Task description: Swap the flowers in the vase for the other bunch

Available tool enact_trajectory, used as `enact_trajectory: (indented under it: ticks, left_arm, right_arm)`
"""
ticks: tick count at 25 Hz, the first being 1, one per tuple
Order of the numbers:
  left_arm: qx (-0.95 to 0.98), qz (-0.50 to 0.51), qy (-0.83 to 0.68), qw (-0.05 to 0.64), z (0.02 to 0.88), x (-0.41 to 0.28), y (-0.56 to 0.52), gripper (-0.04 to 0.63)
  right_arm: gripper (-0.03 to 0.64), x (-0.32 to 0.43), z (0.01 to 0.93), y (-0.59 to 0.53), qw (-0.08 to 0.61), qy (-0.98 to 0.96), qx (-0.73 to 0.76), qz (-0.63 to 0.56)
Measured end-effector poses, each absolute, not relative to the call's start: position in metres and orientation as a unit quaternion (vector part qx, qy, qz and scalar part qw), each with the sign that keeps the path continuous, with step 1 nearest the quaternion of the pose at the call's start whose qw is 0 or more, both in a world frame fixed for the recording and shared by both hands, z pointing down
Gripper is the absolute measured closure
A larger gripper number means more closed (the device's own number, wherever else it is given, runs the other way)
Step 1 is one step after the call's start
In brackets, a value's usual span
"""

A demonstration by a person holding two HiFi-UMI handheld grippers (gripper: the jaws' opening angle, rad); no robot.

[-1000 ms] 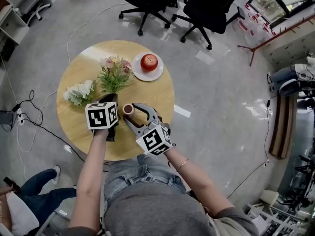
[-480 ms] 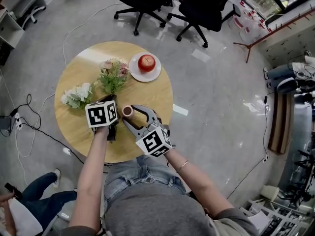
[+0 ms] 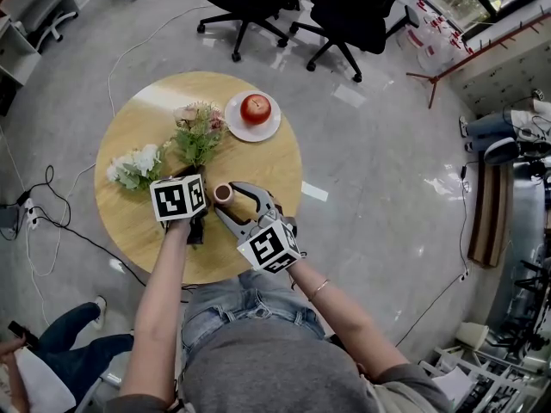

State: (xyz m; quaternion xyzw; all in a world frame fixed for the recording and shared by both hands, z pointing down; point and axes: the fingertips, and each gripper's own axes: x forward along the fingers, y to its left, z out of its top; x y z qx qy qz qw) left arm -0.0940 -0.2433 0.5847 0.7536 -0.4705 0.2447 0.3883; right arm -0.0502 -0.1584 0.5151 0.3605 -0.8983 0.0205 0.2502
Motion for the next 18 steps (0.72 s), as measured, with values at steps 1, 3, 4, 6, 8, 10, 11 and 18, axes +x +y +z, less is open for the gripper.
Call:
enact_trajectory:
  ticks: [1, 3, 4, 6, 8, 10, 11, 18]
  left_arm:
    - [0.754, 0.242, -0.471, 0.389, 0.584, -0.093, -0.243, 0.521]
    - [0.757, 0.234, -0.472, 0.387, 0.581, -0.092, -0.242, 0.505]
    - [0.760, 0.229, -0.472, 0.384, 0.578, -0.090, -0.242, 0.496]
    - [0.765, 0.218, -0.474, 0.377, 0.568, -0.089, -0.241, 0.482]
    - [0.768, 0.208, -0.478, 0.372, 0.559, -0.089, -0.240, 0.480]
    - [0.767, 0.200, -0.485, 0.369, 0.552, -0.092, -0.240, 0.480]
    - [0.766, 0.195, -0.490, 0.367, 0.549, -0.095, -0.240, 0.480]
    - [0.752, 0.175, -0.532, 0.347, 0.535, -0.124, -0.226, 0.482]
  right_arm:
    - [0.396, -0.050, 0.516, -0.158, 0.251, -0.898, 0.361, 0.021]
    - [0.396, -0.049, 0.517, -0.157, 0.251, -0.898, 0.361, 0.021]
    - [0.396, -0.048, 0.517, -0.157, 0.251, -0.898, 0.361, 0.020]
    - [0.396, -0.046, 0.515, -0.155, 0.251, -0.898, 0.361, 0.019]
    - [0.396, -0.044, 0.514, -0.155, 0.250, -0.898, 0.362, 0.019]
    - [0.396, -0.043, 0.514, -0.157, 0.250, -0.898, 0.362, 0.019]
    - [0.396, -0.043, 0.514, -0.158, 0.251, -0.898, 0.361, 0.019]
    - [0.396, -0.042, 0.515, -0.156, 0.251, -0.900, 0.355, 0.015]
